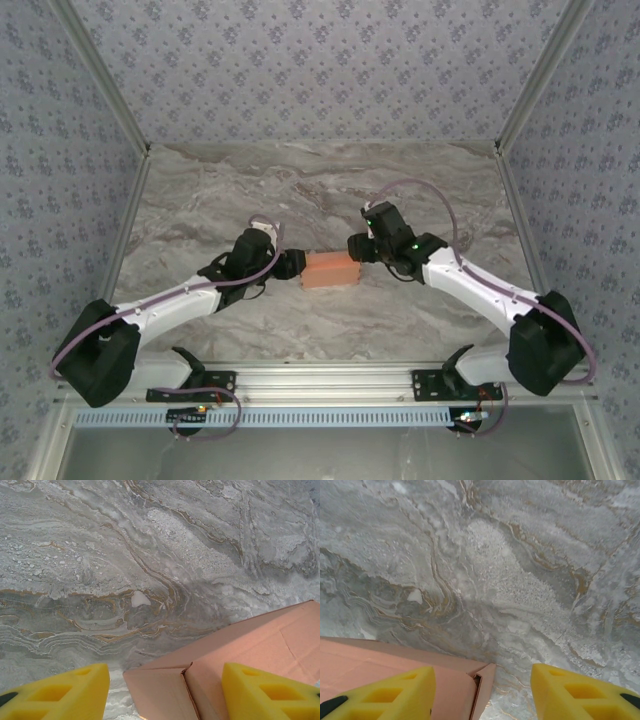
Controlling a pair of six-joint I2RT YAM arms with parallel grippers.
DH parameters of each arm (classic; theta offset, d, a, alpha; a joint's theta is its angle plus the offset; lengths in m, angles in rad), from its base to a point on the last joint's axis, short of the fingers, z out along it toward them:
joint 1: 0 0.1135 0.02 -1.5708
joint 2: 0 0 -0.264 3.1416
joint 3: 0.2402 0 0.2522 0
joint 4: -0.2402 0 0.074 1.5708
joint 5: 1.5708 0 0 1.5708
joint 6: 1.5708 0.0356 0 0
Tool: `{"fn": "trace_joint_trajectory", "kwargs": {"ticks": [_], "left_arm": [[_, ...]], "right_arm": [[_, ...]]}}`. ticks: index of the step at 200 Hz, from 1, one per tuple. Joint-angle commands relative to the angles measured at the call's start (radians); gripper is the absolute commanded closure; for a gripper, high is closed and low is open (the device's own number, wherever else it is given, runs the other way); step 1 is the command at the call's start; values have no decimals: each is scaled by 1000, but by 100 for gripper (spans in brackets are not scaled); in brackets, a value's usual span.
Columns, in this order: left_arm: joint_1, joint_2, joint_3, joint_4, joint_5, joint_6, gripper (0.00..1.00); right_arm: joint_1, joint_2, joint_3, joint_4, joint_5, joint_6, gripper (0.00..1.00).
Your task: Fold the paper box
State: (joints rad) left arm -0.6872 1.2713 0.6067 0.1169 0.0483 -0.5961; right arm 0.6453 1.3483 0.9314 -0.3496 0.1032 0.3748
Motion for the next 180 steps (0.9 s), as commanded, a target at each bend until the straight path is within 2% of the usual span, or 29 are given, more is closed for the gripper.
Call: {"fn": "trace_joint_trajectory", "kwargs": {"ticks": [1, 102, 180], "left_arm": [[-7, 5, -23, -63, 2, 7, 40], [-7, -9, -70, -54, -14, -9, 40], [-20, 27, -135, 4, -5, -44, 39]], "right_arm": [[-6, 29, 25, -28, -50, -16, 46], [0, 9, -109, 12, -61, 29, 50], [8, -20, -246, 121, -96, 62, 51]]}}
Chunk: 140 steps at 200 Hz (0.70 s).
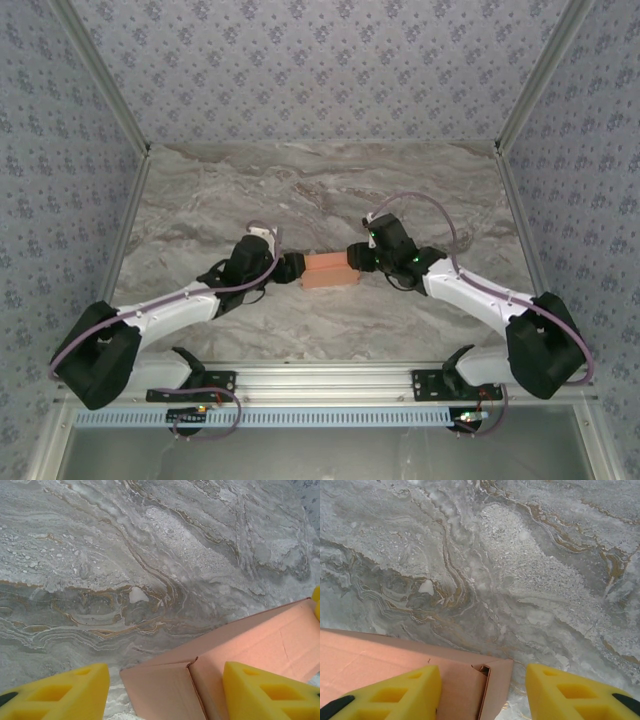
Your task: Fold the paper box
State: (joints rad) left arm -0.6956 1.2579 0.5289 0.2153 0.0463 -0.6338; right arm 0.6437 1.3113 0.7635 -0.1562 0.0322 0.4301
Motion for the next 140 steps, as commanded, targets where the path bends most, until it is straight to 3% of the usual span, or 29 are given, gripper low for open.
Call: {"fn": "trace_joint_trajectory", "kwargs": {"ticks": [1, 49, 104, 140], "left_arm": [[-12, 42, -58, -94, -3, -6, 39], [-27, 57, -83, -69, -20, -18, 40], [-28, 33, -25, -122, -47, 13, 39], [-28, 29, -18, -128, -46, 16, 39]], "right_arm": [[10, 18, -80, -71, -26, 7, 50], [9, 9, -115, -44, -38, -17, 50], [2, -30, 19, -83, -63, -48, 46], [-32, -40, 64, -98, -155, -51, 45]]}}
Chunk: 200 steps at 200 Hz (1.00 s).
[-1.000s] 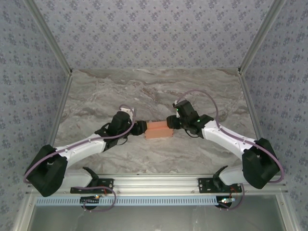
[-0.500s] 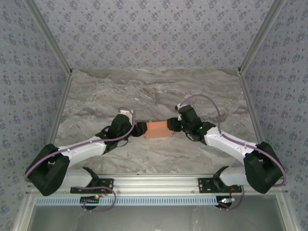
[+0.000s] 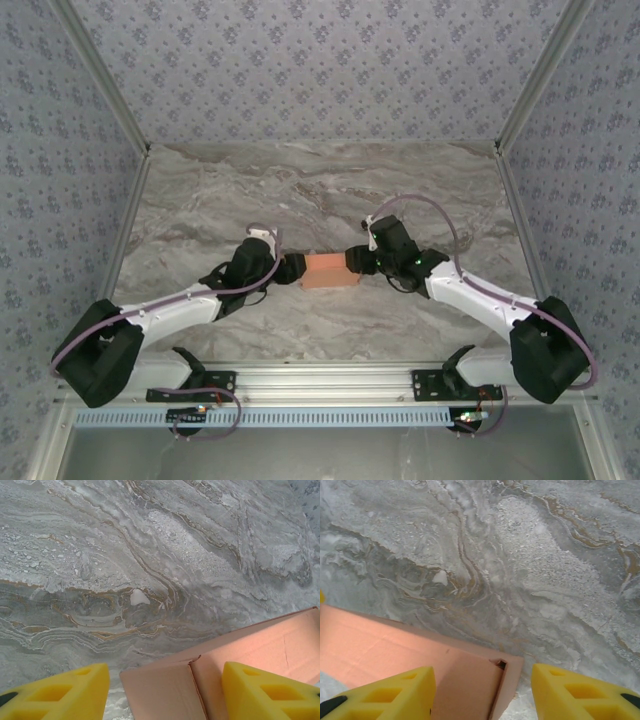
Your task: Fold the paper box
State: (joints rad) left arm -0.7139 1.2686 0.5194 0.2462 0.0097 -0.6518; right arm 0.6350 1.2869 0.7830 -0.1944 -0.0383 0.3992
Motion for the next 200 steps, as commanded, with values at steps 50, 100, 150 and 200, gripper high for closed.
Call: {"fn": "trace_joint_trajectory", "kwargs": {"ticks": [50, 100, 150, 200], "left_arm": [[-9, 20, -4, -156, -12, 38, 40], [-10, 15, -2, -163, -10, 46, 39], [-9, 9, -21, -176, 32, 37, 44], [-8, 20, -79, -158, 58, 11, 51]], "right_arm": [[-79, -7, -11, -53, -170, -10, 47], [-127, 14, -73, -3, -243, 1, 55], [-141, 20, -126, -1, -270, 3, 63], [-145, 31, -229, 57, -277, 33, 70]]}}
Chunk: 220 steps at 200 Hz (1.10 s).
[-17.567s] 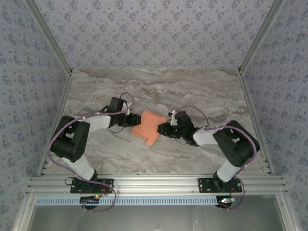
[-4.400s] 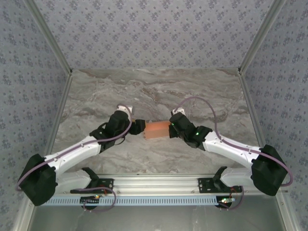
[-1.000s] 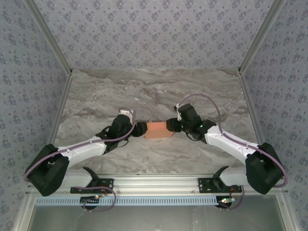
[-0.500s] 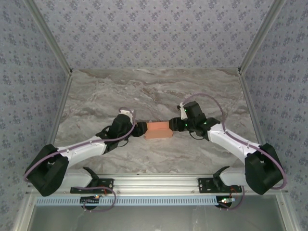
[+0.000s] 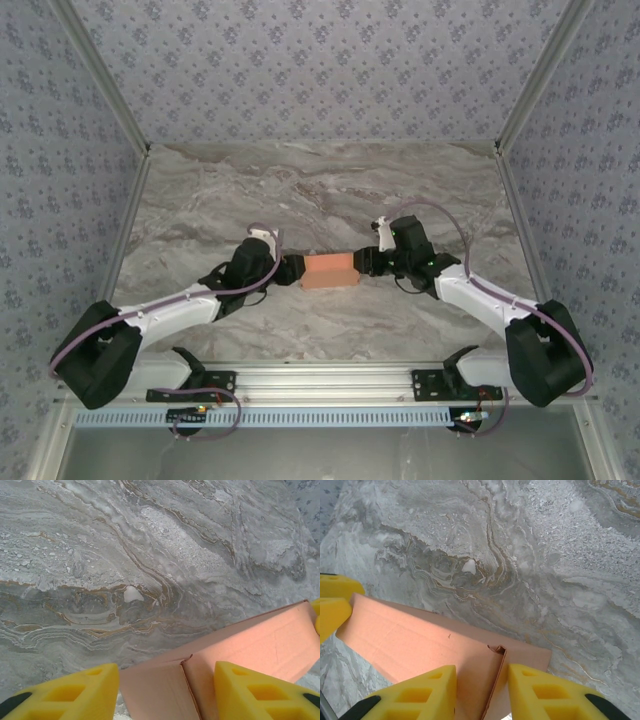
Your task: Fold the paper box
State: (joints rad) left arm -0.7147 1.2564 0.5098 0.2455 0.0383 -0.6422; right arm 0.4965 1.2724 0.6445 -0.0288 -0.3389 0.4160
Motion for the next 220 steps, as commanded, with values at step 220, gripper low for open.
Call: {"fn": "trace_joint_trajectory", "kwargs": {"ticks": [220], "left_arm": [[-4, -51, 99, -182, -8, 10, 26]], "right_arm": [[44, -17, 141, -214, 142, -30, 46]]}}
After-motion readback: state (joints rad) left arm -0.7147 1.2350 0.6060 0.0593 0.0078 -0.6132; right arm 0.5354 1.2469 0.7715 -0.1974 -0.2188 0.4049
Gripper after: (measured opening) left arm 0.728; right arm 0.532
